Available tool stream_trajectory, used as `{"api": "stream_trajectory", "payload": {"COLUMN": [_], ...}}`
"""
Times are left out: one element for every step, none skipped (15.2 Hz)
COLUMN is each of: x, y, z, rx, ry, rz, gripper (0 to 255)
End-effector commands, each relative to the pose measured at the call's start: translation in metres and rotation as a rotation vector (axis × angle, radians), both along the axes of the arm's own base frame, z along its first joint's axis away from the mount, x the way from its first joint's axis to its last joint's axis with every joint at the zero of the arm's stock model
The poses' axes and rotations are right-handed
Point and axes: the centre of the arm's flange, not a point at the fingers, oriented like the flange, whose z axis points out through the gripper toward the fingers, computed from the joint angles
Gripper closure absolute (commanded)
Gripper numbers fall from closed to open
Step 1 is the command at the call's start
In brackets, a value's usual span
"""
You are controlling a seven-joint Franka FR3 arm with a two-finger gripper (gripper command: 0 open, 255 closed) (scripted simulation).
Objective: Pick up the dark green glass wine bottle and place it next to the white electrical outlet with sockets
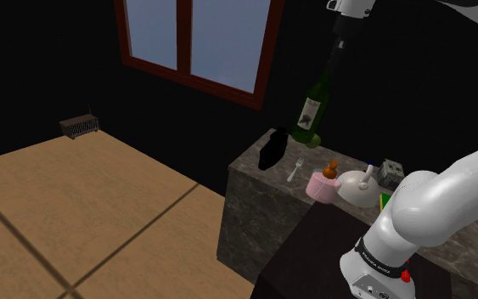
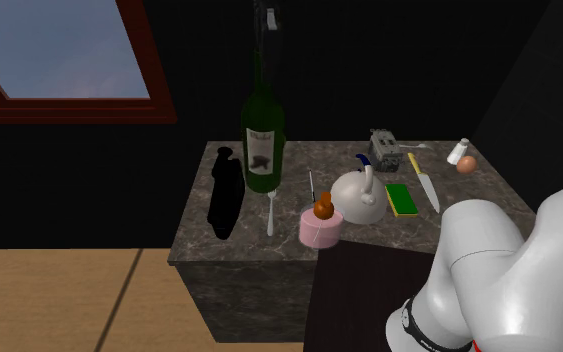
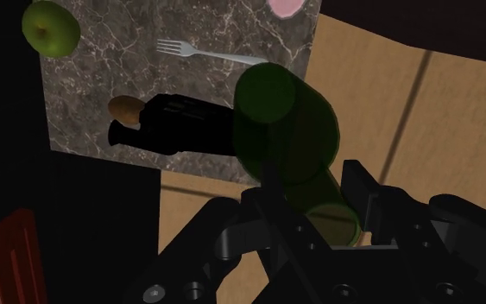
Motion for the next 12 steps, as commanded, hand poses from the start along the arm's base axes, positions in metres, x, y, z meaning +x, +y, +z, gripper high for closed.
{"api": "stream_trajectory", "payload": {"x": [0.001,0.001,0.001,0.001,0.001,0.001,0.001,0.001,0.001,0.001,0.001,0.001], "y": [0.001,0.001,0.001,0.001,0.001,0.001,0.001,0.001,0.001,0.001,0.001,0.001], "z": [0.010,0.016,0.021,0.026,0.031,0.037,0.042,0.047,0.053,0.058,0.063,0.068], "rx": [0.000,0.000,0.000,0.000,0.000,0.000,0.000,0.000,0.000,0.000,0.000,0.000], "ry": [0.000,0.000,0.000,0.000,0.000,0.000,0.000,0.000,0.000,0.000,0.000,0.000], "rz": [0.000,0.000,0.000,0.000,0.000,0.000,0.000,0.000,0.000,0.000,0.000,0.000], "gripper": [255,255,255,255,255,255,255,255,255,255,255,255]}}
